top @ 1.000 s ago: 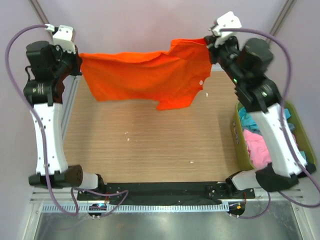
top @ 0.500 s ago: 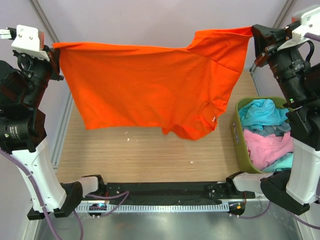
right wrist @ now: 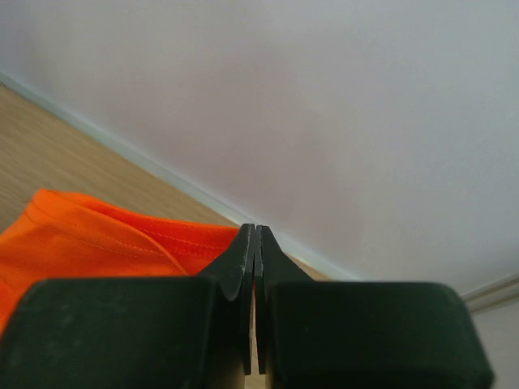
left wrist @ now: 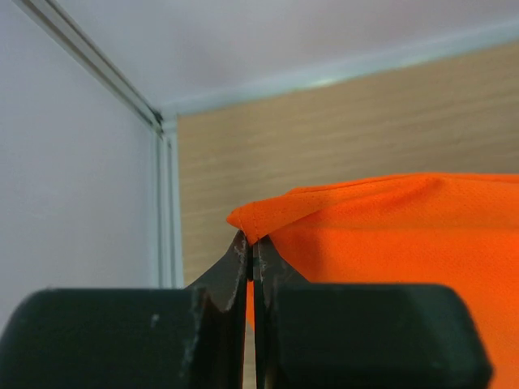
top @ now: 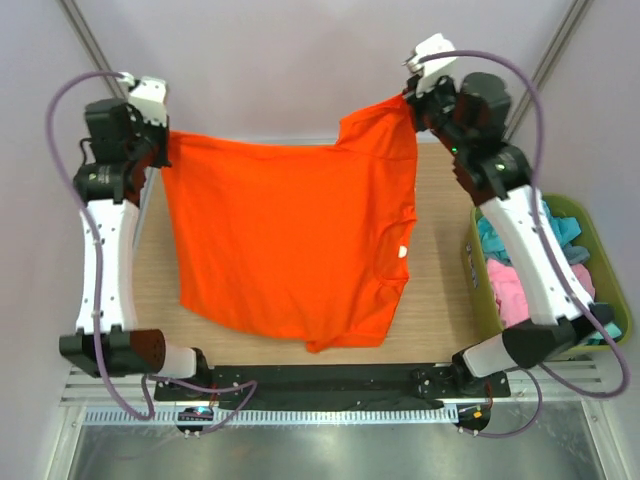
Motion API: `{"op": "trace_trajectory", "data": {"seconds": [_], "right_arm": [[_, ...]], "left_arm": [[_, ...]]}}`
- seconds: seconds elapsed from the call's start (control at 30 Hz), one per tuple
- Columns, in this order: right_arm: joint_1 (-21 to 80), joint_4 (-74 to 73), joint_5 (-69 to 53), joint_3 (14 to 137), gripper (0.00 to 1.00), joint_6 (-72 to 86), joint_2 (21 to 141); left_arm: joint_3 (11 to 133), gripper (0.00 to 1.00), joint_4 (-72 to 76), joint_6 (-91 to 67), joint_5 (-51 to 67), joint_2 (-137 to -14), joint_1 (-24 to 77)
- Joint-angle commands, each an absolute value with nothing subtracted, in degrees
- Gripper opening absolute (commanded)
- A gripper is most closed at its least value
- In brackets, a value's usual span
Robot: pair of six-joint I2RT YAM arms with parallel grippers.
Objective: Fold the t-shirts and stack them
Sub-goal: Flatten the tshirt out
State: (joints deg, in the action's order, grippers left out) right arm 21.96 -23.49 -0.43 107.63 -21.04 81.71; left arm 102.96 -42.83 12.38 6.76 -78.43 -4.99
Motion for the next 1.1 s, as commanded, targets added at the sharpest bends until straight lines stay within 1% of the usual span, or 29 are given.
{"op": "trace_trajectory", "data": {"seconds": [0.0,0.1,0.13,0.17,0.27,0.33,0.37,0.47,0.57,0.7,0.83,0.87,0.9,1.07], "right_arm": [[20.4,-15.3,-2.4,101.4,0.01,-20.9,86.4],[19.0,-10.6,-2.5,99.1,0.01,-20.8,91.3],[18.7,-9.2,-2.5,99.7,0.01,-20.9,95.7],[18.4,-8.5,-2.5,102.0,0.01,-21.0,97.8],[17.5,-8.3,-1.9,108.3,0.01,-22.1,107.6],[17.3,-7.2,-1.5,115.1,0.01,-22.9,112.9],[17.3,-6.7,-0.8,119.1,0.01,-23.6,114.2],[17.1,-6.3,-0.3,124.8,0.01,-24.6,118.4],[17.2,-6.9,-0.3,123.0,0.01,-24.9,119.5],[17.2,-7.2,-0.3,118.3,0.01,-23.5,115.4],[17.6,-10.4,-0.2,117.9,0.01,-22.0,107.0],[18.1,-11.1,-0.3,117.5,0.01,-21.9,105.2],[18.4,-12.8,-0.3,117.3,0.01,-21.9,100.9],[21.1,-18.5,-0.3,114.7,0.01,-24.9,89.1]], "left_arm": [[95.4,0.0,-36.7,15.4,4.7,-81.6,-5.3],[91.6,0.0,-30.8,15.5,5.1,-87.1,-5.2],[91.9,0.0,-29.8,15.1,5.2,-89.1,-5.2],[92.9,0.0,-28.8,15.2,5.3,-93.7,-5.2],[98.0,0.0,-28.7,15.3,6.1,-100.6,-5.3],[101.9,0.0,-28.8,14.5,6.9,-105.8,-5.2],[102.9,0.0,-28.8,14.2,7.2,-107.1,-5.2],[106.1,0.0,-28.2,12.8,7.4,-110.3,-5.3],[106.5,0.0,-27.6,12.6,5.9,-112.8,-5.3],[105.6,0.0,-27.9,11.5,7.1,-110.8,-5.3],[105.3,0.0,-28.7,9.8,9.3,-101.4,-5.3],[105.7,0.0,-29.1,9.4,10.0,-97.3,-5.3],[106.2,0.0,-29.5,9.0,10.5,-95.6,-5.3],[108.2,0.0,-34.4,10.7,12.1,-83.4,-5.1]]}}
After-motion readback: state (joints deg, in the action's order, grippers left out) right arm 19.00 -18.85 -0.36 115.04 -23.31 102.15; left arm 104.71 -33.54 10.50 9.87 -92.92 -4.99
